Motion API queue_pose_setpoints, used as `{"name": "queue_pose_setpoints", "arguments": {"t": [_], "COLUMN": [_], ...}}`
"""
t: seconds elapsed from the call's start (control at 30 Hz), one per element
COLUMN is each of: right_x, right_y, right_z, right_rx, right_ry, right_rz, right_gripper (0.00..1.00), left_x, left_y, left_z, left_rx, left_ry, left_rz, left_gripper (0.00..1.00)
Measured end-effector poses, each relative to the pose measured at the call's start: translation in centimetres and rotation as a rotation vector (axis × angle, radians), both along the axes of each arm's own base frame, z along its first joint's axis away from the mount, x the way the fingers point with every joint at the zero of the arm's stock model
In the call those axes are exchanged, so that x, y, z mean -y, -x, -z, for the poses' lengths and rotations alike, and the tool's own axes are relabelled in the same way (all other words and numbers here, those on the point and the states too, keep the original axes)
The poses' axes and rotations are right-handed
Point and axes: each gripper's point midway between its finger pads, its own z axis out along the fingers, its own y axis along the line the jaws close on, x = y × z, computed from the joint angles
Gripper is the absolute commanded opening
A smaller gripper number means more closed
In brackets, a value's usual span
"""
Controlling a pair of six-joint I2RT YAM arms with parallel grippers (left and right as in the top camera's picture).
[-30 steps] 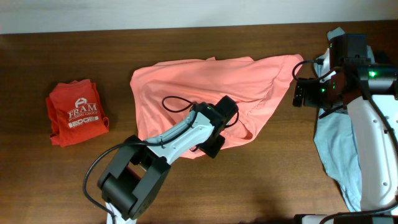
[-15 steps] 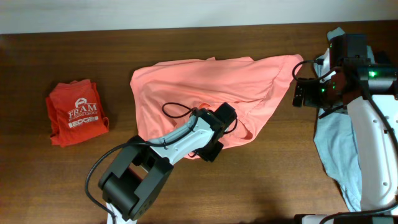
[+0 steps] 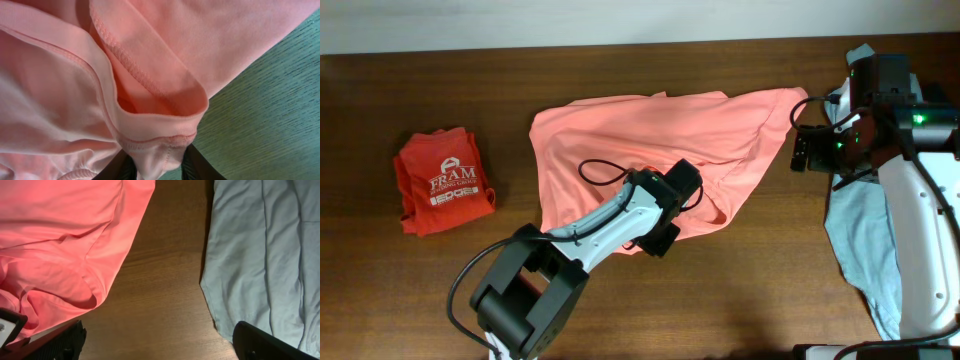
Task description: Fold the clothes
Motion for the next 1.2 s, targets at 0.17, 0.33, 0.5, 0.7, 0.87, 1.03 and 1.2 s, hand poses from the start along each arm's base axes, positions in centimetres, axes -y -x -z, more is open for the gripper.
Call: {"name": "queue_pose_setpoints", "arguments": {"t": [0.17,0.33,0.5,0.7,0.87,1.03,1.2], "right_x": [0.0,0.0,0.0,0.0,0.1,0.2,0.4], "right_y": [0.0,0.0,0.1,-0.2,-1.2,-2.9,-4.9], "right_z": [0.0,0.0,0.0,0.7,2.1,3.5,6.5], "right_rx": [0.0,-0.002,-0.003,-0.026,-0.057,-0.056,-0.094], "right_ry": [0.0,0.0,0.0,-0.002,-0.003,-0.003,-0.006], "right_rz": [0.0,0.0,-0.001,0.0,-0.001,0.0,0.002], "right_gripper": [0.99,0.99,0.99,0.99,0.99,0.99,0.99], "left_x": [-0.7,-4.8,-8.9,-14.8,-19.6,-23.9,-26.3], "left_y": [0.3,0.5,0.0,0.3,-0.7,-1.1,-2.0], "left_z": [-0.1,-3.4,-9.2,-12.1,-12.3,-12.6,-12.8], "left_rx": [-0.007,0.06,0.165,0.165,0.162,0.176,0.215], "left_ry": [-0.033,-0.178,-0.174,-0.227,-0.275,-0.303,-0.288], "left_rz": [-0.004,-0.095,-0.226,-0.402,-0.571,-0.781,-0.911], "left_gripper": [0.0,0.0,0.0,0.0,0.0,0.0,0.0]}}
